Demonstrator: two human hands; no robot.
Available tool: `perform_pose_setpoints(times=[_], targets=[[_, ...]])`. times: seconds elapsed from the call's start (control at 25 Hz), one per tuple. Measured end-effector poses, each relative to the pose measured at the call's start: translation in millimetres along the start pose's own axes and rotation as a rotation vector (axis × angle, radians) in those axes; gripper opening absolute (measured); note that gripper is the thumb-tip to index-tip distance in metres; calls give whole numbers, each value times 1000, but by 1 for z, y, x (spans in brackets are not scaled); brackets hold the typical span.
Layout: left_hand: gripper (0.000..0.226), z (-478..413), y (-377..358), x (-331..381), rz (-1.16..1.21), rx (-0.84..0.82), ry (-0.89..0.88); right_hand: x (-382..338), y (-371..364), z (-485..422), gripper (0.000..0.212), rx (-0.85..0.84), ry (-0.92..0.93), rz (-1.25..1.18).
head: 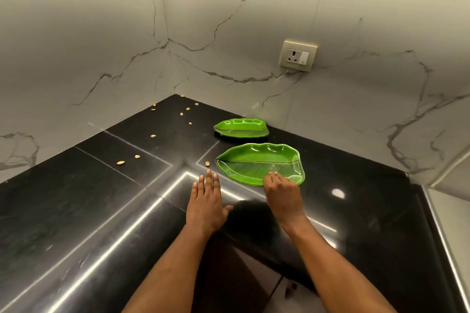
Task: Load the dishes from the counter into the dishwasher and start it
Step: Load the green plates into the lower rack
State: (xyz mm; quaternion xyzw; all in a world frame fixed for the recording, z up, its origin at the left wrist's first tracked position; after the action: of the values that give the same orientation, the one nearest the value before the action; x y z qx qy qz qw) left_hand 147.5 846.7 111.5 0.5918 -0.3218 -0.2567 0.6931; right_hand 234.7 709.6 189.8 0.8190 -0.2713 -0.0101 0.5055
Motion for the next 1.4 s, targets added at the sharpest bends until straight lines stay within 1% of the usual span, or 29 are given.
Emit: perform_pose_setpoints(times=[0.12, 0.24, 0.48, 0.56, 0.64, 0.88, 1.0, 1.08, 1.16, 1.28, 1.4], targets=[[93, 45, -3, -19, -9, 22, -30, -37, 32, 35, 29, 27, -15, 35], [92, 90, -8, -32, -17, 12, -34, -67, 64, 74, 23, 84, -12, 59], [92, 190, -12, -33, -72, 15, -55, -109, 107, 154, 10, 27, -42, 35], [92, 219, -16, -31, -75, 1, -63, -117, 119, 179, 16, 9, -51, 28], [92, 252, -22, -32, -84, 0, -57, -127, 135, 208, 18, -1, -52, 15], [90, 363, -39, -15, -52, -18, -76, -149, 195, 304, 16, 1, -58, 26], [89, 432, -52, -4, -79, -42, -118, -166, 223, 361, 16, -53, -58, 25], [90, 474, -58, 2, -69, -66, -144, -178, 245, 398, 13, -77, -59, 40], [92, 494, -64, 3, -70, -77, -146, -184, 260, 418, 9, -89, -84, 19], [92, 525, -63, 9, -58, -77, -167, -194, 287, 453, 25, -160, -151, -17], [91, 559, -74, 21, -31, -94, -226, -207, 310, 489, 30, -201, -211, -5]])
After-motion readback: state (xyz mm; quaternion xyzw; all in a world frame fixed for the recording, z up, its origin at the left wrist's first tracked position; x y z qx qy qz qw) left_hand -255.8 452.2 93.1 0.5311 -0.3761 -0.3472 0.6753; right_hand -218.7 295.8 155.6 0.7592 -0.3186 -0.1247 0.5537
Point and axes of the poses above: each hand's wrist, its own z-axis away from the middle knuckle, its own y-axis out of the back of the hand, x = y × z, the point moved 9 cm from there along -z, towards the middle knuckle, and after that the axes turned 13 degrees about y, right-handed, at the moved point
